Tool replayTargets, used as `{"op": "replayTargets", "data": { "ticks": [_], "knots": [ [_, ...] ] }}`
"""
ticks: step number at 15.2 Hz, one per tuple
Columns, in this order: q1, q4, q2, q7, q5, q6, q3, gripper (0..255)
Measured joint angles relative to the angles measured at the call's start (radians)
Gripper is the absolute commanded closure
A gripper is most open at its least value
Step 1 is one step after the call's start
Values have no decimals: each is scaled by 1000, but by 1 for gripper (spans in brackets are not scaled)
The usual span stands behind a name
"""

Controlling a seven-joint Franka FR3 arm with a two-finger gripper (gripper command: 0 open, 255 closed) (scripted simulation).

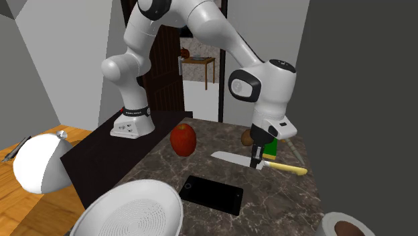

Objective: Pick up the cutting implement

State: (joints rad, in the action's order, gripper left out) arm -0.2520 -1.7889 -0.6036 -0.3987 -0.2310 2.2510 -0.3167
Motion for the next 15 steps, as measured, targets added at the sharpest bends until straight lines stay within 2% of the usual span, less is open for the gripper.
{"op": "replayTargets", "data": {
  "ticks": [5,15],
  "knots": [
    [2,0,10,2,3,-9,-2,255],
    [16,14,93,21,36,-104,-24,255]
  ]
}}
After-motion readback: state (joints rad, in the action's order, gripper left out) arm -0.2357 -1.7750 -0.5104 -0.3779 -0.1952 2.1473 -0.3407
